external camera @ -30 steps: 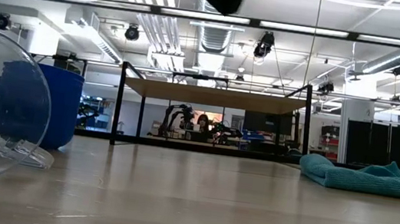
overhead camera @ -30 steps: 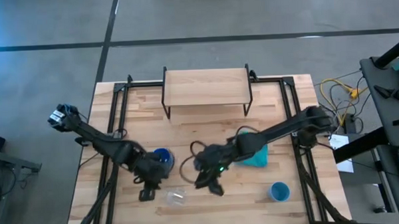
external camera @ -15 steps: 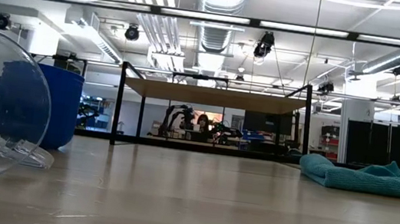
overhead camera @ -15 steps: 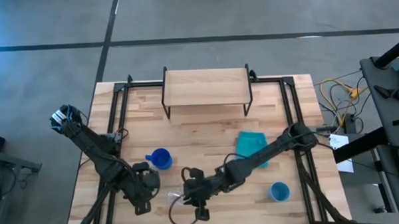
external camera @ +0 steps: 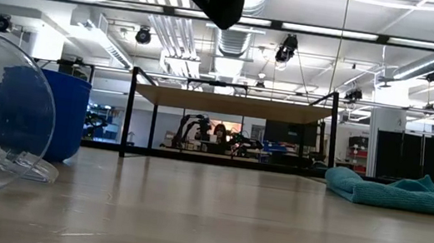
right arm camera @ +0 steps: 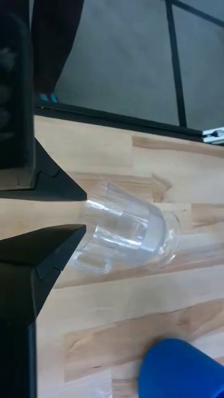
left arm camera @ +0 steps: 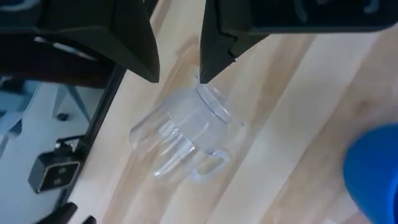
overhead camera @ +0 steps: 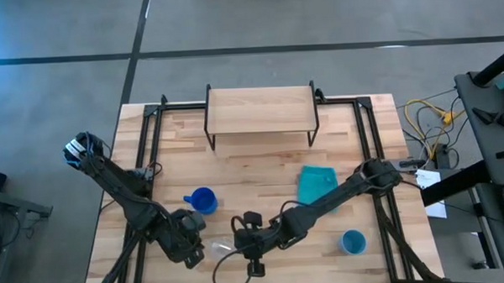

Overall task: Stack small to large cups/mugs on shelf
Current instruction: Put the transparent mug on the shelf

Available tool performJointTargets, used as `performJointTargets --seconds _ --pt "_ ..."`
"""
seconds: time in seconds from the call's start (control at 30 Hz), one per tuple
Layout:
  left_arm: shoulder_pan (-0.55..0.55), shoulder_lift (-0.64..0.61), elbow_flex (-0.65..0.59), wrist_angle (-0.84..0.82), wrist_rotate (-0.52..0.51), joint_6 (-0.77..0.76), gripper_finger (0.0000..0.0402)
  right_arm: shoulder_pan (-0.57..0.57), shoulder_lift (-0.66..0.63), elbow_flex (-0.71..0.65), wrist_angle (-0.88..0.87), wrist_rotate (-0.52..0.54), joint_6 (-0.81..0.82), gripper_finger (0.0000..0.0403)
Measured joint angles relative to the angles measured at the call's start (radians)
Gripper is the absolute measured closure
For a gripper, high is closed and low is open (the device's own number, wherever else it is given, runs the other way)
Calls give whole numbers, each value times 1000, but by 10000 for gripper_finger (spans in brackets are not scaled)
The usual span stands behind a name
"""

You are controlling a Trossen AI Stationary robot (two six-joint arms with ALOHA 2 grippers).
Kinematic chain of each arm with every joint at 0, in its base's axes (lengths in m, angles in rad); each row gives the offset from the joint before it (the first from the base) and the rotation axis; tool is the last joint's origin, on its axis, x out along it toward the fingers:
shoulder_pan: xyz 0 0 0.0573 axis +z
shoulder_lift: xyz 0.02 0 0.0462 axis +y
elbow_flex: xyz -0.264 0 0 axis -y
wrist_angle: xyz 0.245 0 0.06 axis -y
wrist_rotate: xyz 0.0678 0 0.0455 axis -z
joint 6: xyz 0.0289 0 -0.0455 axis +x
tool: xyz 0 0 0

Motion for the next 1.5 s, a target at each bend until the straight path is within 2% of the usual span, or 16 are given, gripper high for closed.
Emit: performJointTargets --seconds 0.33,0.77,1.5 --pt "6 11 -23 13 0 -92 301 -4 1 -2 1 0 -3 337" --pt "7 127 -25 76 30 -121 301 -7 1 -3 1 -1 -37 337" --pt "11 122 -70 105 25 -122 301 -7 0 -3 1 -1 -37 337"
